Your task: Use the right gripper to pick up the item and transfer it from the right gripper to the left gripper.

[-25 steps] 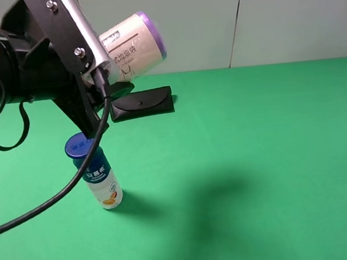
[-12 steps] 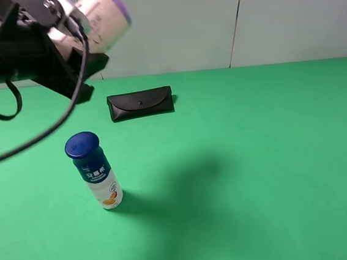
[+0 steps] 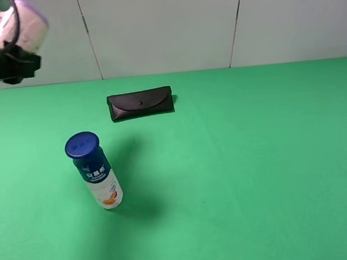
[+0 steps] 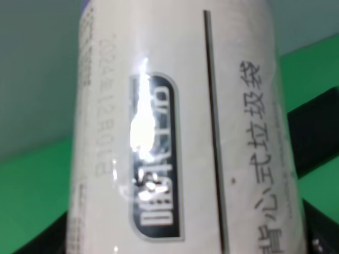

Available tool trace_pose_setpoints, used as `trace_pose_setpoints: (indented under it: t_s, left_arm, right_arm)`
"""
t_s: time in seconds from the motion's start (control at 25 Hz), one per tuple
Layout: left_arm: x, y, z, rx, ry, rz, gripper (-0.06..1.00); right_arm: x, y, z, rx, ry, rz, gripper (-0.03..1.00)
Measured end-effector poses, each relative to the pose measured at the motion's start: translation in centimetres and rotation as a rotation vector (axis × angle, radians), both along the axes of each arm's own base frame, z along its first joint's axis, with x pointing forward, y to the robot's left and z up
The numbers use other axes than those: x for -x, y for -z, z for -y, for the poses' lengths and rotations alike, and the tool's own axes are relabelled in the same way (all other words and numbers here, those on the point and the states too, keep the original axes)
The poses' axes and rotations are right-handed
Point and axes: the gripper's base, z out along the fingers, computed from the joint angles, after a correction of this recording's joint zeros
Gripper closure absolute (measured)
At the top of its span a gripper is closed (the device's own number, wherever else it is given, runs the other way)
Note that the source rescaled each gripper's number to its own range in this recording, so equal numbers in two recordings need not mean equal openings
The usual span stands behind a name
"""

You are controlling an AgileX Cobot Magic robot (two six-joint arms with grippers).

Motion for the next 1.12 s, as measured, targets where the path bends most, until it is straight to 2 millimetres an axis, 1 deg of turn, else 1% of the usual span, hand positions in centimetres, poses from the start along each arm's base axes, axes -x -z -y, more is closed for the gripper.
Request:
trace_pose_setpoints:
  t_s: [0.08, 0.2, 0.4, 0.64, 0.76, 0.92, 1.12]
  left_arm:
    - [-0.5, 1.1, -1.2, 0.007, -0.05, -0.071, 0.94]
    - [-1.5, 3.4, -2.1, 0.02, -0.1, -0.175, 0.94]
    - [-3.0, 6.8, -2.2, 0.017, -0.131, -0.276, 0.94]
    - [-4.2, 10.9, -2.3, 0.014, -0.175, -0.382, 0.94]
    - [-4.7, 12.3, -2.4, 0.008, -0.197, -0.395, 0.94]
    - [-5.1, 13.6, -2.5, 0.01, -0.225, -0.407, 0.94]
    - [-5.4, 14.6, -2.6, 0.004, -0.242, -0.406, 0.94]
  right_arm:
    - [0.0, 0.0, 0.0, 0.0, 0.0, 0.0, -0.03]
    - [0.0, 0.0, 0.0, 0.0, 0.0, 0.0, -0.03]
    - [0.0, 0.0, 0.0, 0.0, 0.0, 0.0, -0.03]
    - [0.0, 0.0, 0.0, 0.0, 0.0, 0.0, -0.03]
    - [0.0, 0.0, 0.0, 0.0, 0.0, 0.0, -0.03]
    - [0.0, 0.0, 0.0, 0.0, 0.0, 0.0, -0.03]
    - [0.0, 0.0, 0.0, 0.0, 0.0, 0.0, -0.03]
